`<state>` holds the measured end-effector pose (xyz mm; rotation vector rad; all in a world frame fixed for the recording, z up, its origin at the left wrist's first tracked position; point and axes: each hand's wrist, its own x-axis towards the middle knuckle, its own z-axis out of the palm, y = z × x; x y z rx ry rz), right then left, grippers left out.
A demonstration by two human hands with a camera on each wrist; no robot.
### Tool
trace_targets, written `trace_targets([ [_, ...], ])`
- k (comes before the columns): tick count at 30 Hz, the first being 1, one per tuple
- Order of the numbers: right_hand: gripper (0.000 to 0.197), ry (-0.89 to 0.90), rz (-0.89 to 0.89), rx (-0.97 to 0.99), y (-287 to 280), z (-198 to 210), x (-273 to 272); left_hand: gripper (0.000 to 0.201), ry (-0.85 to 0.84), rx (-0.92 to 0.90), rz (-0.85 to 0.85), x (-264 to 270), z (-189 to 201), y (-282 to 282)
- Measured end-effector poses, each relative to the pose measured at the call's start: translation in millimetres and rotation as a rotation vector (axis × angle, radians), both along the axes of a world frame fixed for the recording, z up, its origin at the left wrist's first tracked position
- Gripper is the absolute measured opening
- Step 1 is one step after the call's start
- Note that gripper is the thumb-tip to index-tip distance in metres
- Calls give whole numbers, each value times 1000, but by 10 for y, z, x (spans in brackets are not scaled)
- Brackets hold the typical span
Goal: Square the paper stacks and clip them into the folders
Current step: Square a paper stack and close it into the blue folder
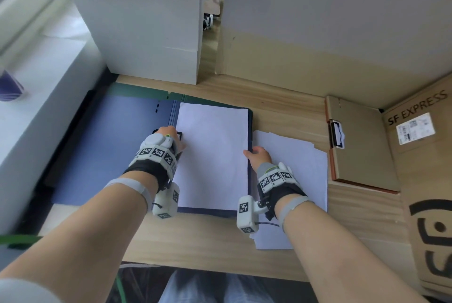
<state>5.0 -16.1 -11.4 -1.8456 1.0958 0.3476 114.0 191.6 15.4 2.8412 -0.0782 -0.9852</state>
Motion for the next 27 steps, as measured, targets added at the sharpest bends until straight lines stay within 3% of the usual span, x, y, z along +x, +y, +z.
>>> trace_targets([
  [6, 38, -73, 10, 8, -89, 27, 13, 23, -15, -15, -38, 23, -49, -73],
  [9, 32, -87, 5, -22, -219, 19, -22, 34, -55, -63, 50, 83, -147, 31],
  [13, 37, -86, -17, -35, -385, -29, -91, 44, -135, 55, 147, 130, -332, 463],
  [19, 42, -59, -52, -54, -469, -170, -173, 73, -44, 163, 248, 231, -675, 1017],
  [27, 46, 6, -46, -80, -515, -260, -206, 69, -164, 133, 345, 291, -721, 1208],
])
